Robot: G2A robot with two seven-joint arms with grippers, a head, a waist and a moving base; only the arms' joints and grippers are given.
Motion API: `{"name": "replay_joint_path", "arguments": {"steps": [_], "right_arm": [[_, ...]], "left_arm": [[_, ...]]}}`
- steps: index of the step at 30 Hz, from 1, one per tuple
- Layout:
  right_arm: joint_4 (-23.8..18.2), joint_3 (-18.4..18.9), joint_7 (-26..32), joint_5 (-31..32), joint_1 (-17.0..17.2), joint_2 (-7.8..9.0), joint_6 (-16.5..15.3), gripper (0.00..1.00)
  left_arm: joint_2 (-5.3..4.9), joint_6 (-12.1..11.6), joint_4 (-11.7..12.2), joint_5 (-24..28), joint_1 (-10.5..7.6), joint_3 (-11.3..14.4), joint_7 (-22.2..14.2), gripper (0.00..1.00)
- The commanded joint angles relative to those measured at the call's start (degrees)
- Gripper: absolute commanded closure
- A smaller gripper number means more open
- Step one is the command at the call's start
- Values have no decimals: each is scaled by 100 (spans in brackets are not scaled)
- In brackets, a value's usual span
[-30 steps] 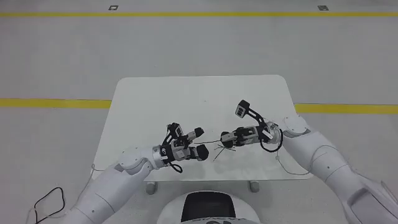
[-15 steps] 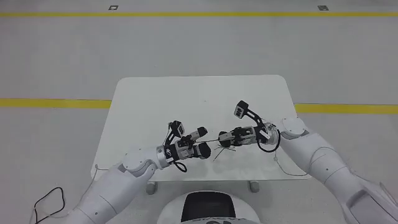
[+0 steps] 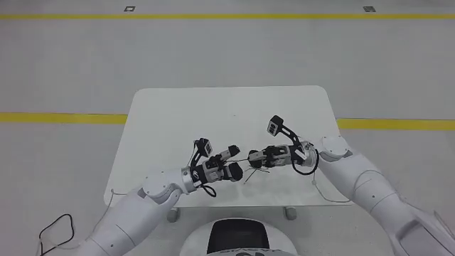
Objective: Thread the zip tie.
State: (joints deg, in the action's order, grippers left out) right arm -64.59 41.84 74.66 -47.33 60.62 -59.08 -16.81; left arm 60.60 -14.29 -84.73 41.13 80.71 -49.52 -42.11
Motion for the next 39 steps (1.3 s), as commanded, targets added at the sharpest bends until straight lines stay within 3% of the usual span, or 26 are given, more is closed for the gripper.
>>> {"name": "replay_joint_path", "arguments": {"steps": [1, 39], "right_arm": [[-15, 35, 2, 34, 19, -5, 6, 100], [-96, 439, 206, 369, 220, -152, 187, 100]], "left_arm": [[2, 10, 40, 40, -16, -10, -51, 0], [72, -39, 399, 360, -108, -66, -259, 0]]}}
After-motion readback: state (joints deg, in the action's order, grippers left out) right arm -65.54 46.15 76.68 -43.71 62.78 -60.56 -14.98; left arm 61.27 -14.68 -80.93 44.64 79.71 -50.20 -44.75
